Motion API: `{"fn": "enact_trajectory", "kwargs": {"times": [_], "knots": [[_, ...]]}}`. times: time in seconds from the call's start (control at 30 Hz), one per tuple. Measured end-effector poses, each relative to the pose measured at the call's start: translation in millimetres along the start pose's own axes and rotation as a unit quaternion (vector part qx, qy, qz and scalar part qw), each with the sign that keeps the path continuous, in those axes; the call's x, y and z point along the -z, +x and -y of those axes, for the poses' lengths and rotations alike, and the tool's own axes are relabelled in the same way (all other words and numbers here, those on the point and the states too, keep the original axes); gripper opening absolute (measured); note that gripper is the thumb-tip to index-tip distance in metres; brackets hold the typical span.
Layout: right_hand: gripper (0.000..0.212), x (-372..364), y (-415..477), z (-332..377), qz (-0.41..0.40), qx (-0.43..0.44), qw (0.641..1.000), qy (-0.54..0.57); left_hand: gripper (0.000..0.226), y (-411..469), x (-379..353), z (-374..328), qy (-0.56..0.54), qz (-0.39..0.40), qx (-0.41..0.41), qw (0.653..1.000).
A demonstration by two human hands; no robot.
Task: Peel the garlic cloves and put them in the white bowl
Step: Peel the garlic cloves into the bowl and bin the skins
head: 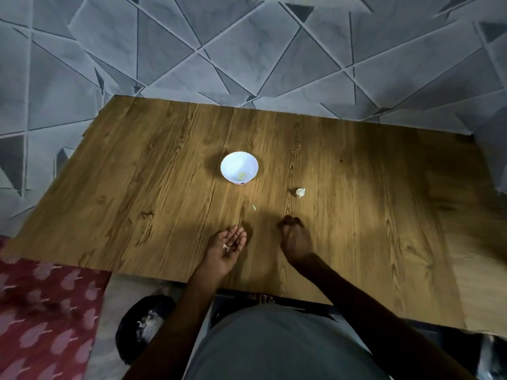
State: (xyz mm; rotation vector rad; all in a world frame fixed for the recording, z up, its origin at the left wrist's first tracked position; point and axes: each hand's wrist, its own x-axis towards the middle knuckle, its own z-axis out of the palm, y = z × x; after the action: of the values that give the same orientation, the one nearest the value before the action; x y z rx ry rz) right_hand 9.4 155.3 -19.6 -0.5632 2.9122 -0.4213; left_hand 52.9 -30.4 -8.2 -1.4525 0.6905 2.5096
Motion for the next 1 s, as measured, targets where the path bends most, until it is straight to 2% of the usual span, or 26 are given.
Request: {"fn": "enact_trajectory", "kwargs": {"times": [0.1,0.17,0.2,0.27,0.33,0.4,0.5,0.6,0.67,0.83,0.93,1.0], "knots": [[0.021,-13,-13,22,0.019,0.095,0.995,-0.036,0.034,-1,6,3,0.001,-0.007,-0.008,1.0],[0.019,-17,-19,31,0.029,0.12,0.992,-0.012,0.034,-3,13,4,-0.009,-0.01,-0.016,1.0],[0.019,-16,-20,35,0.03,0.105,0.994,0.031,0.033,-4,16,3,-0.012,-0.01,-0.022,1.0],[0.015,-10,-19,51,0.027,0.03,0.981,0.191,0.033,-10,25,1,-0.023,-0.014,-0.039,0.999],[0.015,-2,-19,79,0.014,-0.005,0.934,0.356,0.031,-19,36,0,-0.034,-0.019,-0.058,0.998],[0.025,3,-25,110,0.058,0.017,0.902,0.427,0.028,-28,49,-1,-0.053,-0.023,-0.06,0.997],[0.026,7,-37,154,0.178,0.065,0.906,0.38,0.028,-43,77,-3,-0.116,-0.017,-0.043,0.992],[0.03,-1,-46,184,0.174,0.129,0.927,0.305,0.048,-59,107,-8,-0.164,-0.008,-0.059,0.985],[0.031,-13,-48,205,0.175,0.159,0.928,0.288,0.054,-70,131,-14,-0.203,-0.005,-0.088,0.975],[0.03,-54,-55,260,0.259,0.204,0.896,0.298,0.031,-74,217,-30,-0.296,-0.09,-0.122,0.943],[0.027,-92,-66,295,0.275,0.221,0.888,0.294,0.031,-63,278,-41,-0.326,-0.103,-0.11,0.933],[0.024,-132,-75,321,0.323,0.203,0.881,0.28,0.035,-48,327,-46,-0.336,-0.123,-0.1,0.928]]}}
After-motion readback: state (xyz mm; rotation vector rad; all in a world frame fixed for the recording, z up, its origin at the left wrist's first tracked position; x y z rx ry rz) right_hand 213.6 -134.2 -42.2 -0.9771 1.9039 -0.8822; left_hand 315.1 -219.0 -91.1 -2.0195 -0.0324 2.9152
